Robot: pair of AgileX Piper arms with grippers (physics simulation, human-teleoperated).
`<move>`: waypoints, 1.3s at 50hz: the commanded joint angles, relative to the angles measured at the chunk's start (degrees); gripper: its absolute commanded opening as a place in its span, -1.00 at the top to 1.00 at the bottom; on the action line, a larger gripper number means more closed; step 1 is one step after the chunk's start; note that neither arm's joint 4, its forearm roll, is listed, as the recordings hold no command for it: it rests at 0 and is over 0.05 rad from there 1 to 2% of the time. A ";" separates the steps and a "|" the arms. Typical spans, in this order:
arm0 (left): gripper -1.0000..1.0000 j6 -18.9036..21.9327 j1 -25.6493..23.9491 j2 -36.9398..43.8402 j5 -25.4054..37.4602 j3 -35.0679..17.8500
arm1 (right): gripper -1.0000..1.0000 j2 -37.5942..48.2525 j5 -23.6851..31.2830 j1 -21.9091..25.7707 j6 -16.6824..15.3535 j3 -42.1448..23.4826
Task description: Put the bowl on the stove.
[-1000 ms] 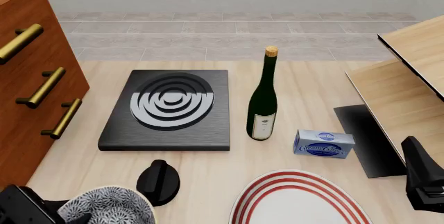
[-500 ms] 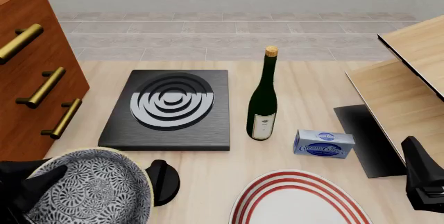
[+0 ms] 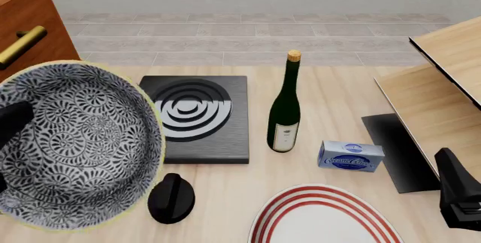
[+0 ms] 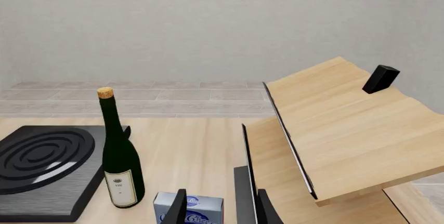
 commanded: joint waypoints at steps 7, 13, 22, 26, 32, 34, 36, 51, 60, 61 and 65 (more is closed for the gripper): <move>1.00 -18.61 2.18 9.05 -16.37 0.23 | -1.00 -0.01 0.00 0.00 0.00 0.00; 1.00 -25.21 1.94 11.79 -20.64 -0.57 | -1.00 0.00 0.00 0.01 0.00 0.00; 1.00 -32.28 2.00 21.67 -31.02 0.48 | -1.00 0.01 0.00 0.00 0.00 0.00; 1.00 -35.13 3.26 26.52 -36.56 1.23 | -1.00 -0.01 0.00 0.01 0.00 0.00; 1.00 -38.40 4.47 34.40 -43.94 2.33 | -1.00 0.00 0.00 0.00 0.00 0.00; 1.00 -40.12 4.08 36.34 -46.34 3.28 | -1.00 0.01 0.00 0.01 -0.01 0.00; 1.00 -41.18 4.39 38.11 -48.52 3.77 | -1.00 0.00 0.00 0.00 -0.02 0.00; 1.00 -47.69 4.11 45.34 -54.06 3.56 | -1.00 -0.01 0.00 0.00 0.00 0.00; 1.00 -49.66 5.91 49.10 -54.34 0.68 | -1.00 0.00 0.00 0.00 -0.01 0.00; 1.00 -49.62 5.68 49.97 -53.92 0.15 | -1.00 0.00 0.00 0.01 0.01 0.00; 1.00 -47.24 5.46 53.92 -50.27 -4.67 | -1.00 0.00 0.00 0.00 0.00 0.00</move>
